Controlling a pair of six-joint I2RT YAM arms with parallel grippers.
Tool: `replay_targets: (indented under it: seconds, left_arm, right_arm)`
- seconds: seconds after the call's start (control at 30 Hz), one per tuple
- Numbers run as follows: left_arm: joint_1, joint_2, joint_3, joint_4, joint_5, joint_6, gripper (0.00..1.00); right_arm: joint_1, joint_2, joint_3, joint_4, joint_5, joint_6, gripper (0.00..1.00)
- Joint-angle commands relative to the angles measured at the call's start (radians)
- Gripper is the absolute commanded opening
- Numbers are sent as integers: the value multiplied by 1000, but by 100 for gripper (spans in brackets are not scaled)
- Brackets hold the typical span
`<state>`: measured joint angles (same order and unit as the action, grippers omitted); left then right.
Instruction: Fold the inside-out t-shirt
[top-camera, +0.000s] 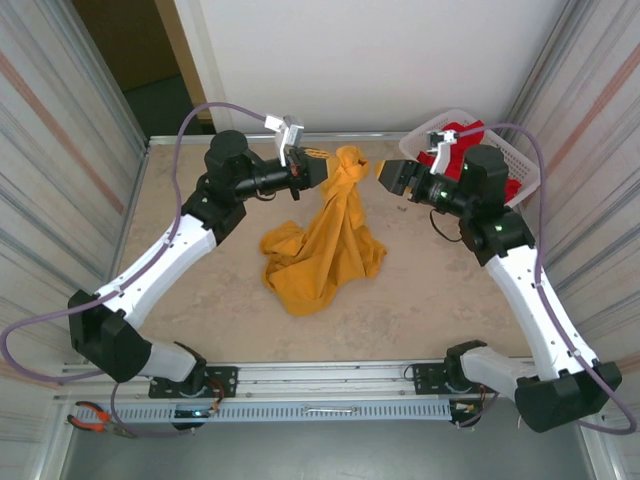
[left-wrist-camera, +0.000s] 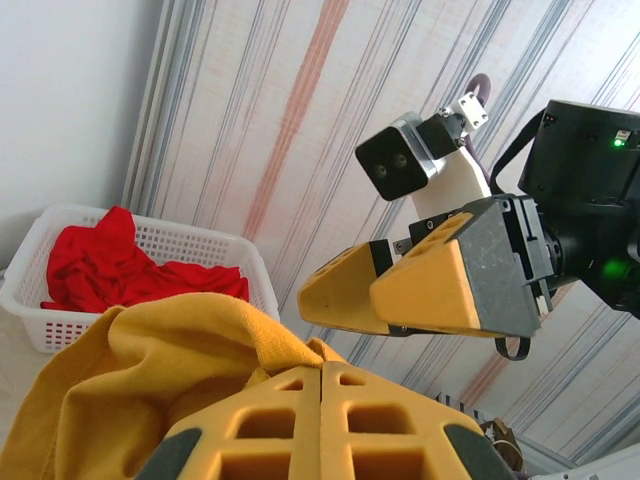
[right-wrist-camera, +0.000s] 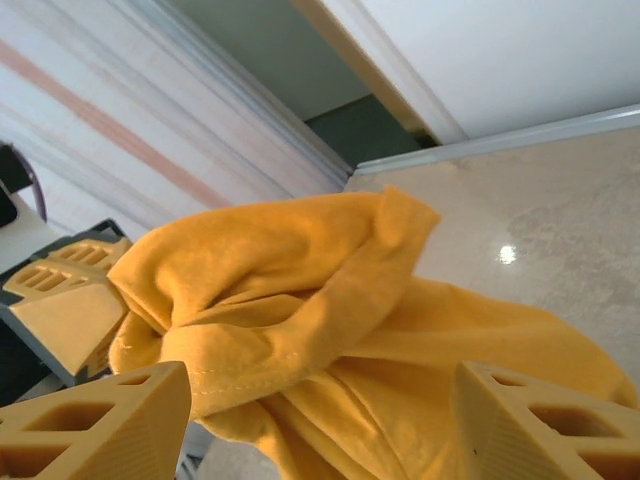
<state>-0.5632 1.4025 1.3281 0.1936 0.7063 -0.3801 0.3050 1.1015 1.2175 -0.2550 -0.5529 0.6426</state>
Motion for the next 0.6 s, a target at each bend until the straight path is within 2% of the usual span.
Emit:
replay_targets:
  seconds: [0.0,0.17,0.3,0.4,0.5,0.53,0.57]
  left_arm:
    - [-4,-12,49,23,20,21,0]
    - [-6,-3,54,27,35,14,0]
    - [-6,1,56,29,40,12,0]
    - [-6,3,60,29,41,9,0]
    - [-6,8,64,29,38,9,0]
    - [-6,12,65,31,37,6,0]
    - [-6,15,68,31,36,4,0]
  right_arm:
    - [49,44,78,-47,-15,-100,68]
    - [117,115,179,-99,7,-177,66]
    - [123,141,196,-95,2,-180,61]
    - [130,145,197,-95,0,-179,43]
    - [131,138,189,-93,-4,-179,9]
    - [130,130,185,-93,3,-180,0]
    - [129,125,185,-93,7,-181,0]
